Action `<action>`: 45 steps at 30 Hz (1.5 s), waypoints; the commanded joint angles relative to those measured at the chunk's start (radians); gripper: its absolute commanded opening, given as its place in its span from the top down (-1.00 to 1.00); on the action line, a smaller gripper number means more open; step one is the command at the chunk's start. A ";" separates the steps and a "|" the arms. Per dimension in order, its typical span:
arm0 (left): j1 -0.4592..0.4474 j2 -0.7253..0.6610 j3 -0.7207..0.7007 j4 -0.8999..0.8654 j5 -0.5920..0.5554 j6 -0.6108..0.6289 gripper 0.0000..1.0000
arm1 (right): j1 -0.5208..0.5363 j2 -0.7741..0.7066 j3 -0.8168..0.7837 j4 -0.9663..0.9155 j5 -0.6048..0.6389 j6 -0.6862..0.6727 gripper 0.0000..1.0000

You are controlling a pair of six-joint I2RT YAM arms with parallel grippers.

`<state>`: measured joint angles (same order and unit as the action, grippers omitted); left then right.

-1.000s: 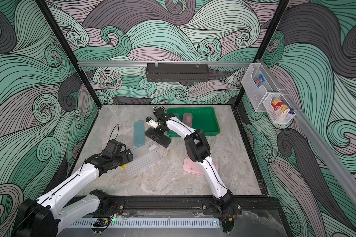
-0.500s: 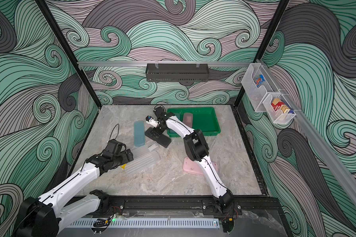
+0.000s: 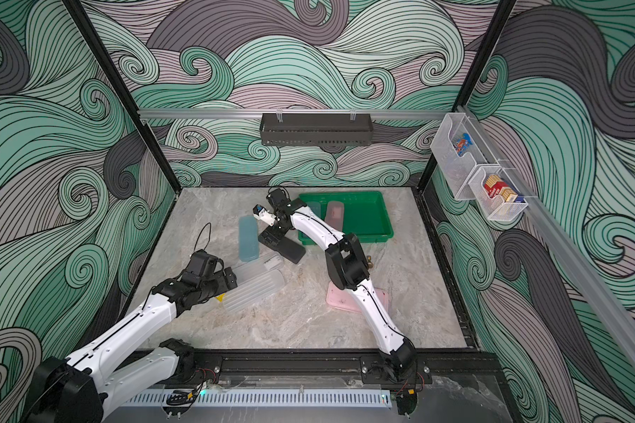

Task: Put the pencil case into the storage box
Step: Pick up the pencil case from the center of the board.

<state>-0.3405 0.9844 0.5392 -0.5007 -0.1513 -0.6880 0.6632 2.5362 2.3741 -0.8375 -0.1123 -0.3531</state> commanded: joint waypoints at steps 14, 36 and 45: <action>0.012 -0.009 -0.016 0.013 -0.007 0.017 -0.97 | -0.028 0.102 0.051 -0.026 0.005 -0.058 -0.98; 0.014 -0.007 -0.030 0.028 -0.010 0.022 -0.97 | -0.039 0.100 0.004 -0.026 -0.064 -0.058 -0.53; 0.014 -0.005 -0.033 0.031 -0.011 0.022 -0.97 | -0.022 0.073 -0.005 -0.027 -0.084 -0.035 -0.38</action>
<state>-0.3351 0.9844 0.5098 -0.4770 -0.1505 -0.6807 0.6296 2.6442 2.3959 -0.8330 -0.1535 -0.4072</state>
